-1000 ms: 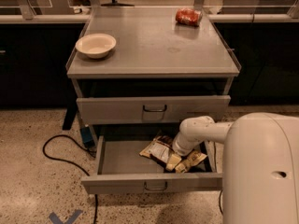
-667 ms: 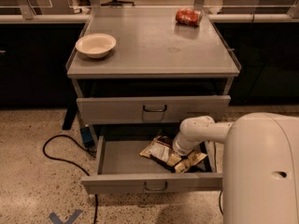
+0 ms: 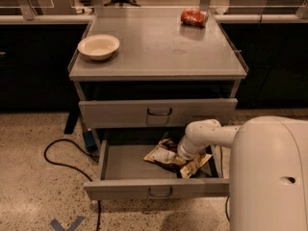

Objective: Pick brown chip bag from middle drawer and place on counter

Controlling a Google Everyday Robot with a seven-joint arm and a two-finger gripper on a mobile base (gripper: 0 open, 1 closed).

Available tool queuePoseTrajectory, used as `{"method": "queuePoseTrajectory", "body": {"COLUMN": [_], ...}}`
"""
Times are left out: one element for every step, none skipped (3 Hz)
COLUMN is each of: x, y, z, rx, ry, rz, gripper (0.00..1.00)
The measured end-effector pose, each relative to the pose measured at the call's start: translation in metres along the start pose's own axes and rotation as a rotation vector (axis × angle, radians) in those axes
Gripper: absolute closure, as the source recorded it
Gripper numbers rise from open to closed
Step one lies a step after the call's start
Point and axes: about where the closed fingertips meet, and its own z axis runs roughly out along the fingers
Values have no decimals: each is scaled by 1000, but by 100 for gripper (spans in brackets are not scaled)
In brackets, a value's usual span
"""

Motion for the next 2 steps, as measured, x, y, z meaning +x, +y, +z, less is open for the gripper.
{"method": "queuePoseTrajectory", "body": {"x": [-3, -15], "y": [3, 8], "z": [-4, -34], "rx": [-1, 15], "ry": [14, 74], "rz": [-4, -35], "gripper": [100, 100]}}
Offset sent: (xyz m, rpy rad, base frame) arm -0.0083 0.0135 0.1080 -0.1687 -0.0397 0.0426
